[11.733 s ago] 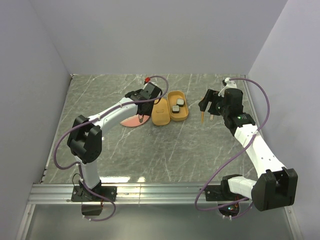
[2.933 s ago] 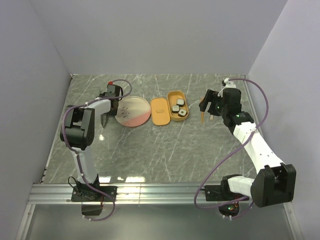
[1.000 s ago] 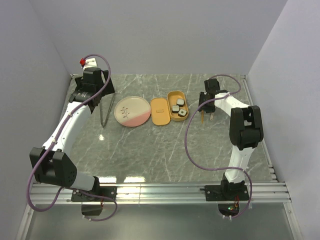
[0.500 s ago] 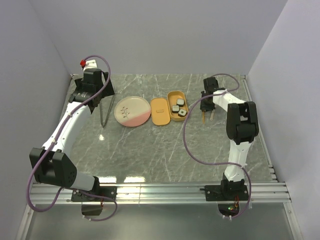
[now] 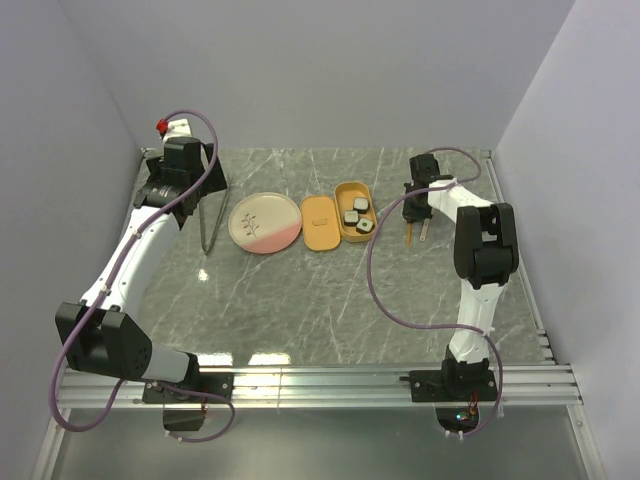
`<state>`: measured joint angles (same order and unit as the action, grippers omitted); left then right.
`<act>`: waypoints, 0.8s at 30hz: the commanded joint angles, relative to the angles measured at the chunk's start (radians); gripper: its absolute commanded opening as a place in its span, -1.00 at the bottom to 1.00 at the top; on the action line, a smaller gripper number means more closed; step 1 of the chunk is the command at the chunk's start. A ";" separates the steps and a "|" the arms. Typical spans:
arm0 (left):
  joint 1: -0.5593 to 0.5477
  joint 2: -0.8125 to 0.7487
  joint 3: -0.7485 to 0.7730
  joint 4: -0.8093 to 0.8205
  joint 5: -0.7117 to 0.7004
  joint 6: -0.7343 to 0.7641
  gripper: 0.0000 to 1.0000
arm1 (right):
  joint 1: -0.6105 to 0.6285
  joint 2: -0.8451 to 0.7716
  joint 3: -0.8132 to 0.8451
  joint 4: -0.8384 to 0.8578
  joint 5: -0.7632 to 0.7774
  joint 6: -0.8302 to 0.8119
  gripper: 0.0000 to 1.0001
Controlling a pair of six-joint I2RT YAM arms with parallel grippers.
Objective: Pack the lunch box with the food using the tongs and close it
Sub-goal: Pick up a utensil with the right arm
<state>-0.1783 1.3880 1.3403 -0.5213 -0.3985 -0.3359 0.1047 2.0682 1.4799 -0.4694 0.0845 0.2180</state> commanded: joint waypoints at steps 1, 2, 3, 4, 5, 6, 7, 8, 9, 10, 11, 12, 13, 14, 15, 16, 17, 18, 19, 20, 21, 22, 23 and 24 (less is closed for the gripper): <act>0.002 -0.038 0.002 0.006 -0.019 -0.012 0.99 | -0.008 -0.017 0.040 -0.026 -0.009 -0.003 -0.95; 0.002 -0.040 -0.001 0.007 -0.017 -0.012 0.99 | -0.008 -0.026 0.043 -0.032 -0.009 -0.005 -0.96; 0.000 -0.041 -0.003 0.007 -0.019 -0.012 0.99 | -0.008 -0.046 0.054 -0.034 -0.011 -0.006 -0.97; 0.002 -0.041 -0.003 0.007 -0.017 -0.014 0.99 | -0.008 -0.057 0.060 -0.038 -0.015 -0.006 -0.98; 0.000 -0.040 -0.003 0.009 -0.014 -0.015 0.99 | -0.008 -0.065 0.066 -0.047 -0.019 -0.006 -0.99; 0.002 -0.038 -0.004 0.012 -0.010 -0.017 0.99 | -0.008 -0.083 0.077 -0.052 -0.032 -0.006 -0.99; 0.002 -0.037 -0.004 0.014 -0.007 -0.018 0.99 | -0.005 -0.092 0.080 -0.055 -0.038 -0.006 -0.99; 0.002 -0.035 -0.001 0.015 -0.003 -0.018 0.99 | -0.007 -0.103 0.083 -0.058 -0.048 -0.008 -0.99; 0.000 -0.030 -0.001 0.017 -0.002 -0.020 0.99 | -0.005 -0.121 0.091 -0.063 -0.051 -0.008 -0.99; 0.000 -0.029 0.002 0.018 0.000 -0.022 0.99 | -0.003 -0.132 0.092 -0.064 -0.060 -0.008 -1.00; 0.000 -0.023 0.003 0.020 0.003 -0.022 0.99 | -0.002 -0.151 0.095 -0.070 -0.063 -0.011 -1.00; 0.000 -0.021 0.003 0.021 0.004 -0.020 0.99 | 0.001 -0.160 0.100 -0.072 -0.069 -0.012 -1.00; 0.002 -0.020 0.003 0.026 0.009 -0.020 0.99 | 0.006 -0.171 0.102 -0.072 -0.081 -0.014 -1.00; 0.002 -0.018 0.003 0.029 0.010 -0.020 0.99 | 0.010 -0.178 0.105 -0.074 -0.103 -0.016 -1.00; 0.002 -0.015 0.003 0.032 0.013 -0.020 0.99 | 0.015 -0.195 0.111 -0.072 -0.115 -0.017 -1.00; 0.000 -0.015 0.002 0.037 0.016 -0.020 0.99 | 0.023 -0.200 0.117 -0.074 -0.126 -0.020 -1.00; 0.000 -0.014 0.002 0.038 0.020 -0.018 0.99 | 0.036 -0.204 0.125 -0.080 -0.146 -0.026 -1.00; 0.000 -0.011 0.002 0.038 0.023 -0.017 0.99 | 0.044 -0.207 0.146 -0.083 -0.153 -0.031 -1.00; 0.000 -0.009 0.002 0.041 0.023 -0.017 0.99 | 0.053 -0.206 0.158 -0.087 -0.164 -0.034 -1.00; 0.000 -0.006 0.005 0.043 0.027 -0.017 0.99 | 0.067 -0.198 0.186 -0.098 -0.190 -0.037 -1.00; 0.000 -0.006 0.005 0.044 0.029 -0.017 0.99 | 0.078 -0.194 0.201 -0.101 -0.201 -0.037 -1.00; 0.000 -0.004 0.007 0.046 0.033 -0.015 0.99 | 0.084 -0.181 0.215 -0.109 -0.213 -0.043 -1.00; -0.001 -0.004 0.007 0.046 0.035 -0.015 0.99 | 0.099 -0.175 0.239 -0.113 -0.238 -0.048 -1.00; 0.000 -0.004 0.007 0.046 0.035 -0.014 0.99 | 0.108 -0.166 0.249 -0.117 -0.247 -0.051 -1.00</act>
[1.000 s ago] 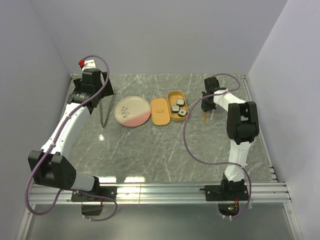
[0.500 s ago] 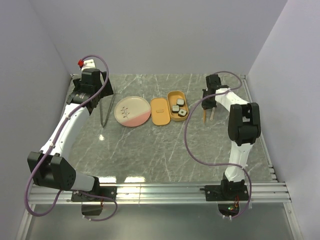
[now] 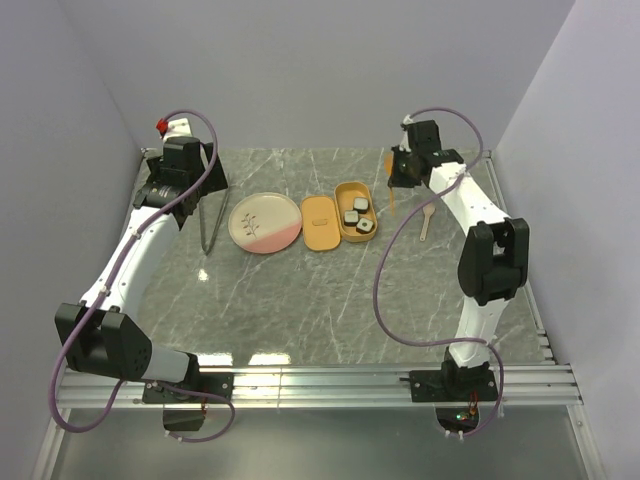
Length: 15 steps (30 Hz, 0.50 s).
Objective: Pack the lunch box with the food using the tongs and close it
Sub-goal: Place the utensil into the lunch box
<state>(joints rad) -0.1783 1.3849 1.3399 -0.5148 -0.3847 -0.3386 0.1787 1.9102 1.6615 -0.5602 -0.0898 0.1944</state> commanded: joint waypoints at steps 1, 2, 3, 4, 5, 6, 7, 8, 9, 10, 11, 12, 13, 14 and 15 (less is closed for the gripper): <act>0.002 -0.003 0.005 0.041 0.023 -0.010 0.99 | 0.042 -0.002 0.075 -0.026 -0.083 -0.035 -1.00; 0.000 -0.003 0.004 0.041 0.024 -0.008 0.99 | 0.050 0.012 0.084 -0.024 -0.096 -0.038 -1.00; 0.000 -0.004 0.004 0.041 0.024 -0.005 0.99 | 0.064 0.016 0.087 -0.021 -0.116 -0.038 -1.00; 0.000 -0.006 0.002 0.041 0.024 -0.002 0.99 | 0.073 0.024 0.092 -0.023 -0.125 -0.042 -1.00; 0.000 -0.009 -0.002 0.041 0.024 0.000 0.99 | 0.080 0.042 0.105 -0.024 -0.136 -0.044 -1.00; 0.000 -0.010 -0.004 0.039 0.024 0.004 0.99 | 0.096 0.050 0.112 -0.026 -0.145 -0.046 -1.00; 0.002 -0.011 -0.005 0.036 0.024 0.006 0.99 | 0.105 0.059 0.121 -0.026 -0.149 -0.049 -1.00; 0.000 -0.012 -0.007 0.038 0.023 0.007 0.99 | 0.111 0.078 0.138 -0.033 -0.151 -0.049 -1.00; 0.000 -0.014 -0.007 0.036 0.024 0.010 0.99 | 0.119 0.085 0.147 -0.035 -0.149 -0.049 -1.00; 0.000 -0.012 -0.008 0.036 0.024 0.010 0.99 | 0.128 0.104 0.156 -0.044 -0.145 -0.049 -1.00; 0.000 -0.015 -0.008 0.035 0.026 0.010 0.99 | 0.134 0.111 0.170 -0.047 -0.140 -0.047 -1.00; 0.002 -0.015 -0.010 0.035 0.027 0.010 0.99 | 0.137 0.119 0.175 -0.050 -0.134 -0.046 -1.00; 0.000 -0.018 -0.011 0.035 0.027 0.009 0.99 | 0.142 0.133 0.178 -0.052 -0.125 -0.044 -1.00; 0.002 -0.020 -0.013 0.035 0.027 0.006 0.99 | 0.143 0.141 0.179 -0.052 -0.120 -0.043 -1.00; 0.000 -0.021 -0.015 0.035 0.029 0.006 0.99 | 0.143 0.147 0.181 -0.052 -0.114 -0.041 -1.00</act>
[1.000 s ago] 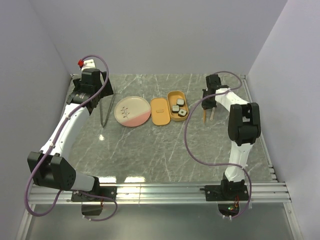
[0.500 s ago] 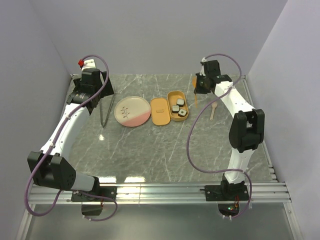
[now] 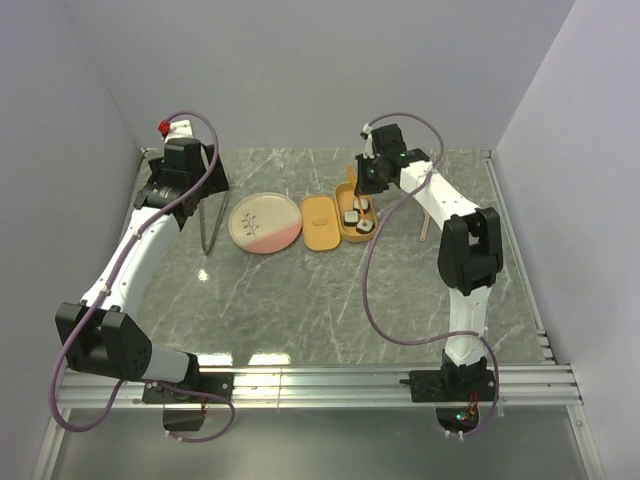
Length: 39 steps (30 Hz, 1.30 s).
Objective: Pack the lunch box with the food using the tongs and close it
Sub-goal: Place the utensil into the lunch box
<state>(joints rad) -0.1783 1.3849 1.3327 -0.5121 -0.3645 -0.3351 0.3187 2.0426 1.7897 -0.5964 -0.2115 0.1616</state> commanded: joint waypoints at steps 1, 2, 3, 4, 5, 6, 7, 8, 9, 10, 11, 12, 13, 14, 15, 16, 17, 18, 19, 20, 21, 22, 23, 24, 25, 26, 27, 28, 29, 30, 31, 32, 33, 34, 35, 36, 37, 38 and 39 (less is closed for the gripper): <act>0.002 -0.024 -0.012 0.032 0.010 0.001 0.99 | 0.005 0.028 0.054 -0.016 0.018 -0.005 -1.00; 0.002 -0.030 -0.013 0.032 0.010 0.001 0.99 | 0.005 0.036 0.056 -0.016 0.021 -0.004 -1.00; 0.000 -0.033 -0.016 0.030 0.009 -0.001 0.99 | 0.003 0.042 0.059 -0.014 0.026 -0.002 -1.00; 0.000 -0.037 -0.021 0.029 0.009 0.001 0.99 | 0.003 0.048 0.062 -0.011 0.029 -0.001 -1.00; 0.000 -0.043 -0.024 0.029 0.007 0.002 0.99 | 0.005 0.066 0.068 -0.011 0.026 0.000 -1.00; 0.000 -0.046 -0.027 0.026 0.006 0.004 0.99 | 0.005 0.074 0.076 -0.014 0.024 0.000 -1.00; 0.000 -0.047 -0.030 0.023 -0.001 0.005 0.99 | 0.005 0.089 0.080 -0.017 0.021 0.003 -1.00; 0.000 -0.052 -0.032 0.020 -0.002 0.010 0.99 | 0.005 0.096 0.086 -0.017 0.017 0.004 -1.00; 0.002 -0.053 -0.033 0.018 -0.007 0.011 0.99 | 0.008 0.100 0.086 -0.016 0.017 0.004 -1.00; 0.000 -0.055 -0.036 0.015 -0.008 0.013 0.99 | 0.010 0.106 0.088 -0.016 0.018 0.004 -1.00; 0.000 -0.060 -0.038 0.017 -0.014 0.016 0.99 | 0.008 0.111 0.088 -0.011 0.017 0.006 -1.00; 0.002 -0.061 -0.040 0.017 -0.014 0.018 0.99 | 0.013 0.114 0.088 -0.010 0.017 0.006 -1.00; 0.000 -0.063 -0.041 0.017 -0.016 0.019 0.99 | 0.013 0.122 0.088 -0.002 0.018 0.007 -1.00; 0.002 -0.061 -0.041 0.017 -0.014 0.022 0.99 | 0.013 0.128 0.089 0.001 0.018 0.009 -1.00; 0.002 -0.060 -0.040 0.017 -0.013 0.022 0.99 | 0.016 0.131 0.089 0.003 0.021 0.009 -1.00; 0.000 -0.057 -0.035 0.014 -0.013 0.022 0.99 | 0.016 0.142 0.099 0.009 0.021 0.012 -1.00; 0.002 -0.055 -0.032 0.014 -0.013 0.024 0.99 | 0.017 0.149 0.103 0.006 0.021 0.010 -1.00; 0.000 -0.050 -0.029 0.008 -0.011 0.025 0.99 | 0.016 0.157 0.109 0.006 0.021 0.013 -1.00; 0.002 -0.047 -0.021 0.006 -0.013 0.027 0.99 | 0.017 0.166 0.114 0.004 0.021 0.013 -1.00; 0.002 -0.046 -0.018 0.003 -0.010 0.028 0.99 | 0.017 0.171 0.117 0.004 0.023 0.015 -1.00; 0.002 -0.044 -0.017 0.001 -0.010 0.030 0.99 | 0.017 0.172 0.117 0.004 0.024 0.015 -1.00; 0.000 -0.044 -0.015 0.001 -0.011 0.033 0.99 | 0.019 0.177 0.114 0.003 0.024 0.013 -1.00; 0.000 -0.044 -0.015 0.000 -0.013 0.034 0.99 | 0.022 0.179 0.111 0.003 0.026 0.012 -1.00; 0.000 -0.044 -0.015 0.000 -0.013 0.034 0.99 | 0.022 0.180 0.111 0.003 0.029 0.012 -1.00; 0.002 -0.046 -0.017 -0.002 -0.013 0.036 0.99 | 0.026 0.185 0.108 0.004 0.032 0.012 -1.00; 0.000 -0.046 -0.018 -0.003 -0.013 0.036 0.99 | 0.028 0.186 0.106 0.004 0.034 0.012 -1.00; 0.000 -0.046 -0.020 -0.005 -0.013 0.036 0.99 | 0.029 0.188 0.105 0.006 0.034 0.012 -1.00; 0.002 -0.049 -0.023 -0.005 -0.014 0.036 0.99 | 0.033 0.192 0.103 0.006 0.034 0.012 -1.00; 0.000 -0.049 -0.024 -0.008 -0.016 0.034 0.99 | 0.036 0.195 0.103 0.006 0.034 0.012 -1.00; 0.002 -0.052 -0.029 -0.008 -0.016 0.036 0.99 | 0.036 0.197 0.105 0.006 0.032 0.013 -1.00; 0.000 -0.055 -0.029 -0.009 -0.016 0.038 0.99 | 0.037 0.200 0.106 0.006 0.034 0.013 -1.00; 0.000 -0.055 -0.032 -0.009 -0.017 0.038 0.99 | 0.037 0.199 0.105 0.004 0.034 0.013 -1.00; 0.002 -0.057 -0.032 -0.009 -0.019 0.039 0.99 | 0.040 0.199 0.105 0.003 0.034 0.013 -1.00; 0.002 -0.060 -0.036 -0.009 -0.022 0.039 0.99 | 0.040 0.199 0.100 0.000 0.034 0.012 -1.00; 0.002 -0.060 -0.038 -0.011 -0.024 0.038 0.99 | 0.043 0.197 0.096 0.000 0.034 0.012 -1.00; 0.002 -0.060 -0.043 -0.009 -0.024 0.036 0.99 | 0.045 0.194 0.091 0.000 0.037 0.010 -1.00; 0.000 -0.063 -0.046 -0.009 -0.022 0.031 0.99 | 0.046 0.192 0.080 0.000 0.038 0.010 -1.00; 0.000 -0.064 -0.049 -0.009 -0.021 0.028 0.99 | 0.049 0.189 0.074 0.000 0.041 0.010 -1.00; 0.002 -0.064 -0.053 -0.005 -0.019 0.027 0.99 | 0.051 0.185 0.068 0.000 0.043 0.009 -1.00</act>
<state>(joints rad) -0.1783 1.3582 1.2942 -0.5217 -0.3653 -0.3092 0.3576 2.2299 1.8629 -0.6064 -0.1825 0.1669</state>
